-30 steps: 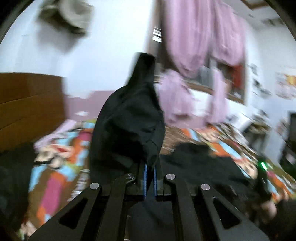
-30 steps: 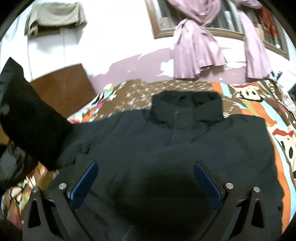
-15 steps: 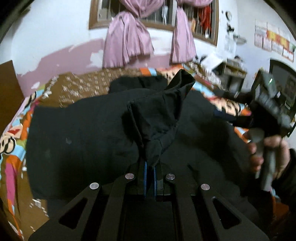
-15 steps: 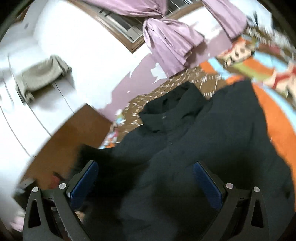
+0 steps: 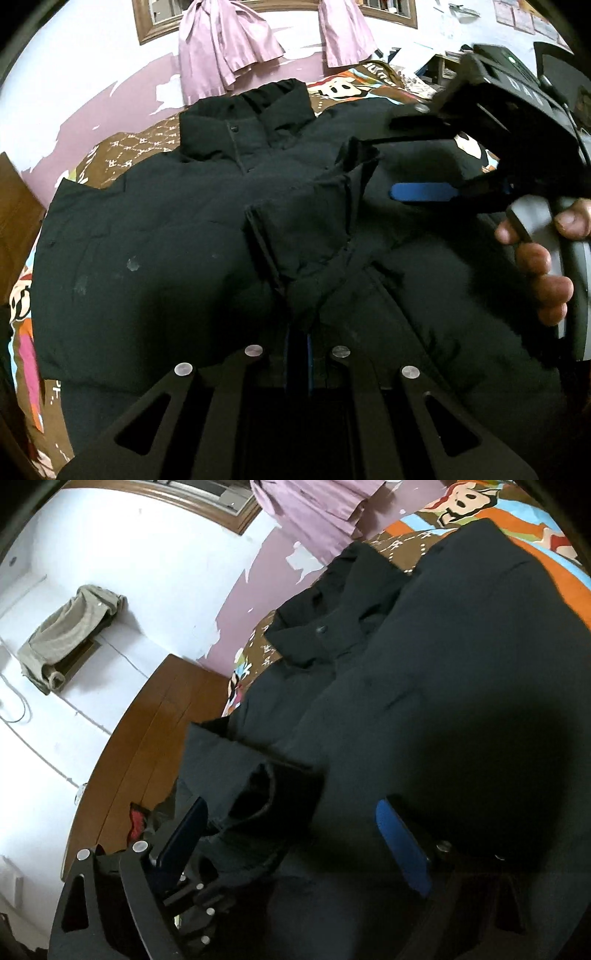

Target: Fold large clothes

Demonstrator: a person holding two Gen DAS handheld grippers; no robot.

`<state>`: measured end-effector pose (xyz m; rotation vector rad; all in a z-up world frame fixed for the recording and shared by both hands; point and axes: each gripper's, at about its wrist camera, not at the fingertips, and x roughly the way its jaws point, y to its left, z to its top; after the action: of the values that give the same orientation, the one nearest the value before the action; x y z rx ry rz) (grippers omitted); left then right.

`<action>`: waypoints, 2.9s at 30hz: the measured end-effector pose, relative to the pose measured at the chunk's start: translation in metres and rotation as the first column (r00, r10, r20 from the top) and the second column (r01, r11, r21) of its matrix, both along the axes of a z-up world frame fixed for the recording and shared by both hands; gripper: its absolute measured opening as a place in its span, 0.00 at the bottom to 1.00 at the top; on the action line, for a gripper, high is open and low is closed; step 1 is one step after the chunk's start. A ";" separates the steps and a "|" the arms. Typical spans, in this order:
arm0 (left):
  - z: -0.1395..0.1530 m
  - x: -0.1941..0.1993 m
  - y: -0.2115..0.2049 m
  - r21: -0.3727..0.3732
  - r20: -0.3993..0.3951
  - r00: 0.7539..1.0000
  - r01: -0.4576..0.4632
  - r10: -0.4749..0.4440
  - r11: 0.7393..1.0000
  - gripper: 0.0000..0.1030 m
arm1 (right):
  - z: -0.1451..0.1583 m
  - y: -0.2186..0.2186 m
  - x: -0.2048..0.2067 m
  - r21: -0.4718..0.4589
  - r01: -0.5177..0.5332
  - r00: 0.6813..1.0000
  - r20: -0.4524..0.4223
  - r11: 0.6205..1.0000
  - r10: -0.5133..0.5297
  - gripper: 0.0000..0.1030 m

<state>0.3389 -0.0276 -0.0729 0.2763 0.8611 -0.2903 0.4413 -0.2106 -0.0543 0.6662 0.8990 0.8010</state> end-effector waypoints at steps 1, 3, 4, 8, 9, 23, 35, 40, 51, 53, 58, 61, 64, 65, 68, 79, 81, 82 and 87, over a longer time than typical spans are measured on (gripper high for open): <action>0.000 -0.007 -0.005 -0.001 -0.002 1.000 0.005 -0.005 1.000 0.06 | 0.001 0.004 0.000 -0.002 -0.005 1.000 -0.003 1.000 0.005 0.80; -0.001 -0.008 -0.005 -0.017 -0.019 1.000 0.019 -0.020 1.000 0.13 | -0.001 0.010 0.001 -0.004 -0.009 1.000 -0.021 1.000 0.009 0.68; 0.001 -0.010 -0.006 -0.026 -0.029 0.999 0.027 -0.028 0.999 0.18 | -0.003 0.013 0.002 -0.003 -0.010 0.999 -0.032 1.000 0.010 0.66; 0.003 -0.018 -0.005 -0.054 -0.054 0.996 0.062 -0.065 0.997 0.26 | -0.009 0.017 0.002 -0.047 -0.001 0.998 -0.063 0.999 -0.002 0.28; 0.004 -0.020 -0.004 -0.066 -0.061 0.996 0.066 -0.070 0.996 0.29 | -0.012 0.016 0.001 -0.060 0.000 0.997 -0.072 0.998 -0.004 0.17; 0.082 -0.021 0.057 -0.342 0.093 0.995 0.055 -0.025 0.938 0.62 | 0.049 -0.012 -0.030 -0.073 0.108 0.979 0.182 0.991 -0.093 0.06; 0.086 0.036 0.136 -0.383 -0.005 0.949 -0.292 0.314 0.876 0.63 | 0.076 -0.054 -0.007 -0.281 0.375 0.900 0.338 0.883 -0.275 0.06; 0.078 0.034 0.161 -0.381 -0.034 0.929 -0.354 0.369 0.854 0.63 | 0.041 -0.053 0.009 -0.387 0.402 0.906 0.299 0.830 -0.299 0.08; 0.075 0.074 0.118 -0.361 0.020 0.979 -0.184 0.205 0.914 0.63 | 0.053 -0.024 0.012 -0.531 0.398 0.884 0.441 0.749 -0.157 0.64; 0.069 0.086 0.108 -0.356 -0.002 0.984 -0.166 0.176 0.920 0.63 | 0.048 -0.011 0.017 -0.589 0.340 0.900 0.431 0.733 -0.071 0.64; 0.052 0.093 0.094 -0.354 -0.054 0.997 -0.075 0.060 0.932 0.63 | 0.026 0.002 0.020 -0.707 0.273 0.916 0.398 0.652 0.048 0.66; 0.032 0.092 0.086 -0.295 -0.098 0.995 -0.055 0.027 0.954 0.63 | 0.005 0.002 0.025 -0.792 0.258 0.931 0.356 0.554 0.076 0.73; 0.017 0.093 0.085 -0.274 -0.129 0.991 -0.055 0.020 0.960 0.63 | -0.012 -0.006 0.031 -0.785 0.231 0.942 0.329 0.576 0.071 0.76; 0.014 0.094 0.085 -0.270 -0.135 0.991 -0.059 0.023 0.961 0.63 | -0.016 -0.008 0.033 -0.776 0.226 0.946 0.320 0.588 0.059 0.77; 0.004 0.094 0.080 -0.231 -0.142 0.990 -0.057 0.024 0.971 0.63 | -0.030 -0.006 0.033 -0.779 0.236 0.940 0.334 0.581 0.066 0.78; -0.019 0.092 0.071 -0.139 -0.122 0.992 -0.043 0.026 0.989 0.63 | -0.041 -0.002 0.027 -0.783 0.277 0.922 0.380 0.557 0.076 0.78; -0.017 0.091 0.074 -0.161 -0.110 0.994 -0.039 0.022 0.986 0.63 | -0.039 -0.004 0.028 -0.774 0.276 0.922 0.382 0.570 0.071 0.79; -0.014 0.090 0.078 -0.183 -0.106 0.994 -0.043 0.024 0.982 0.63 | -0.037 -0.008 0.029 -0.760 0.264 0.925 0.374 0.594 0.068 0.80; 0.015 0.105 0.110 -0.352 -0.144 0.988 -0.105 0.057 0.930 0.63 | -0.007 -0.037 0.043 -0.627 0.169 0.957 0.288 0.760 0.025 0.82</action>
<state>0.4434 0.0829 -0.0580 -0.1213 0.9289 -0.3856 0.4840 -0.2478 -0.0612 -0.0347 0.8107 0.4422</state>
